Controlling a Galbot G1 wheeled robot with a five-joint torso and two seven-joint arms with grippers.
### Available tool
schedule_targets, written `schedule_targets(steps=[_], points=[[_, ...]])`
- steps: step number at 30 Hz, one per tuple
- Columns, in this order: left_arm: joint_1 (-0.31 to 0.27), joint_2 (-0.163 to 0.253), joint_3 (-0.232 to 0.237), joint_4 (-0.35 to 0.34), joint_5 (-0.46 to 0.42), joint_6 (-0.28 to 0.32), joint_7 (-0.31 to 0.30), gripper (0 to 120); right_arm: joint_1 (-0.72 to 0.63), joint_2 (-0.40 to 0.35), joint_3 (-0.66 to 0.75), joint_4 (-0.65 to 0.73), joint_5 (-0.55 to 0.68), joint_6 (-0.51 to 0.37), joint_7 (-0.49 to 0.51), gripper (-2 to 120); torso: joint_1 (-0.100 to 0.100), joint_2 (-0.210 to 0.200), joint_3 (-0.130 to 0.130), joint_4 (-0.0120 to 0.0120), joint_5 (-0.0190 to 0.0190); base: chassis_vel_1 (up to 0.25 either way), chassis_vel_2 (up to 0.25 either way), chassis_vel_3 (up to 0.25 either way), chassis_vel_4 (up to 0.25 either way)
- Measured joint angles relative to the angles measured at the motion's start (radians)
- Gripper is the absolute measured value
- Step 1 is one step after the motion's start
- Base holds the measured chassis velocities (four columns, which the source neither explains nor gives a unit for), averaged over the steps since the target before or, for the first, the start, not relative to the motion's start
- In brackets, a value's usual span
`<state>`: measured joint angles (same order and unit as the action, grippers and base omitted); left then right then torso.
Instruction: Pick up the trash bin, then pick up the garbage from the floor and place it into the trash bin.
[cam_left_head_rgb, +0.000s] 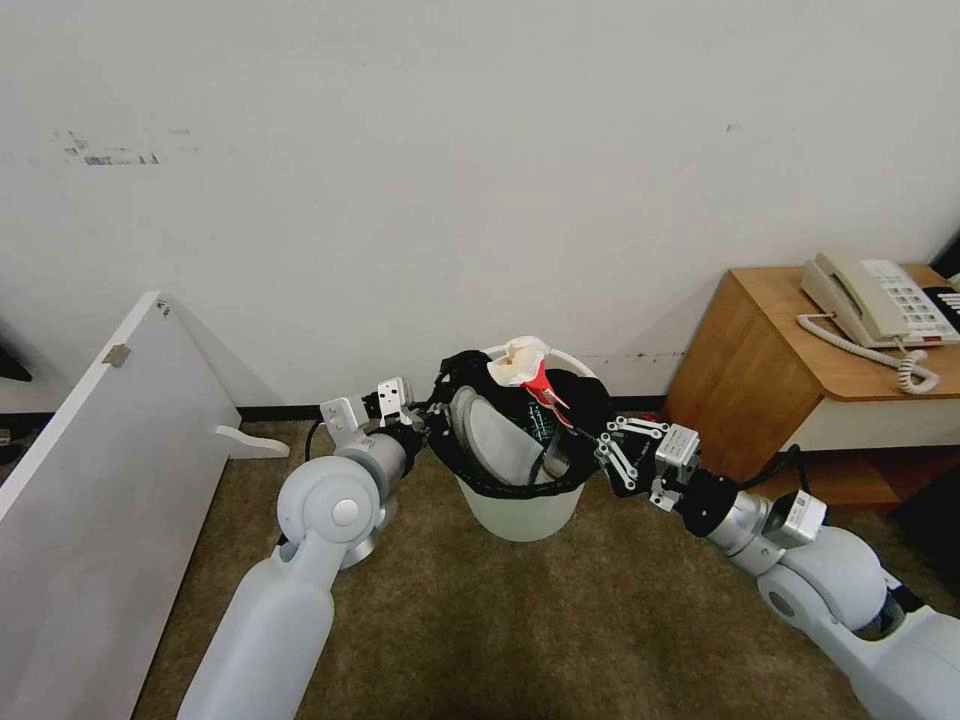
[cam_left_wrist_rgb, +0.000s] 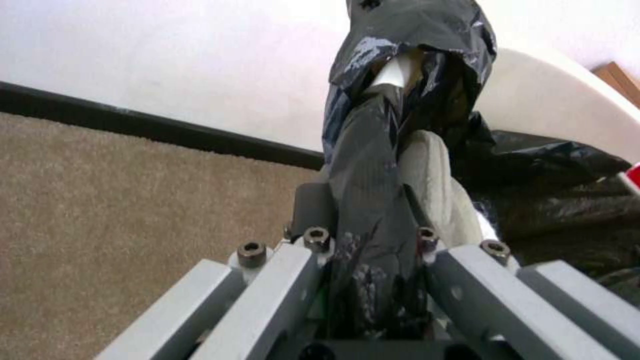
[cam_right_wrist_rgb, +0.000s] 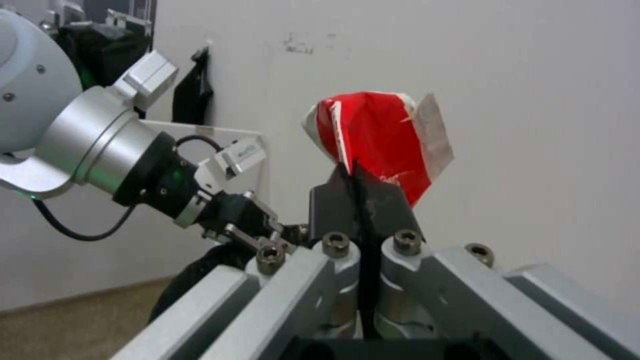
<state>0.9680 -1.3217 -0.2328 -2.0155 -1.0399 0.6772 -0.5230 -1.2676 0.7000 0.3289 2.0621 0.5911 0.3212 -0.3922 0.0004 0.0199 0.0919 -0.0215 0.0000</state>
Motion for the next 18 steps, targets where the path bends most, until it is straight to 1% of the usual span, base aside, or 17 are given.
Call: schedule_targets(steps=[5, 6, 7, 9, 10, 12, 13, 14, 16, 17, 18], points=[[0.001, -0.003, 0.001, 0.0, 0.002, -0.001, 0.0, 4, -0.001, 0.0, 0.001, 0.0, -0.006, -0.003, 0.026, 0, 0.0, 0.0, 0.0, 0.0, 0.0, 0.0, 0.0, 0.0, 0.0], [0.001, -0.004, 0.001, -0.001, 0.002, -0.001, 0.0, 4, 0.0, 0.0, 0.001, 0.0, -0.008, -0.007, 0.029, 2, 0.0, 0.0, 0.0, 0.0, 0.0, 0.0, 0.0, 0.0, 0.0], [0.001, -0.004, 0.001, -0.001, 0.002, -0.001, 0.0, 4, 0.0, 0.0, 0.001, 0.0, -0.008, -0.007, 0.029, 2, 0.0, 0.0, 0.0, 0.0, 0.0, 0.0, 0.0, 0.0, 0.0], [0.003, -0.004, 0.001, -0.002, 0.003, -0.001, 0.0, 4, 0.001, 0.0, 0.001, 0.002, -0.009, -0.009, 0.035, 13, 0.0, 0.0, 0.0, 0.0, 0.0, 0.0, 0.0, 0.0, 0.0], [0.003, -0.004, 0.001, -0.002, 0.003, -0.001, 0.0, 4, 0.001, 0.0, 0.001, 0.002, -0.009, -0.009, 0.035, 13, 0.0, 0.0, 0.0, 0.0, 0.0, 0.0, 0.0, 0.0, 0.0], [0.005, -0.004, 0.0, -0.003, 0.004, -0.001, 0.0, 4, 0.002, 0.0, 0.001, 0.004, -0.009, -0.01, 0.039, 22, 0.0, 0.0, 0.0, 0.0, 0.0, 0.0, 0.0, 0.0, 0.0], [0.007, -0.002, -0.004, -0.005, 0.005, -0.001, 0.0, 4, 0.003, 0.001, 0.003, 0.004, -0.01, -0.011, 0.041, 36, 0.0, 0.0, 0.0, 0.0001, 0.0, 0.0, 0.0, 0.0, 0.0], [0.007, -0.002, -0.004, -0.005, 0.005, -0.001, 0.0, 4, 0.003, 0.001, 0.003, 0.004, -0.01, -0.011, 0.041, 36, 0.0, 0.0, 0.0, 0.0001, 0.0, 0.0, 0.0, 0.0, 0.0], [0.007, -0.002, -0.006, -0.006, 0.005, -0.002, 0.0, 4, 0.004, 0.001, 0.004, 0.004, -0.01, -0.012, 0.042, 47, 0.0, 0.0, 0.0, 0.0, -0.0001, 0.0, 0.0, 0.0, 0.0], [0.007, -0.002, -0.006, -0.006, 0.005, -0.002, 0.0, 4, 0.004, 0.001, 0.004, 0.004, -0.01, -0.012, 0.042, 47, 0.0, 0.0, 0.0, 0.0, -0.0001, 0.0, 0.0, 0.0, 0.0], [0.007, -0.002, -0.006, -0.007, 0.005, -0.002, 0.0, 4, 0.004, 0.001, 0.005, 0.004, -0.011, -0.012, 0.044, 54, 0.0, 0.0, 0.0, 0.0, -0.0001, 0.0, 0.0, 0.0, 0.0]])
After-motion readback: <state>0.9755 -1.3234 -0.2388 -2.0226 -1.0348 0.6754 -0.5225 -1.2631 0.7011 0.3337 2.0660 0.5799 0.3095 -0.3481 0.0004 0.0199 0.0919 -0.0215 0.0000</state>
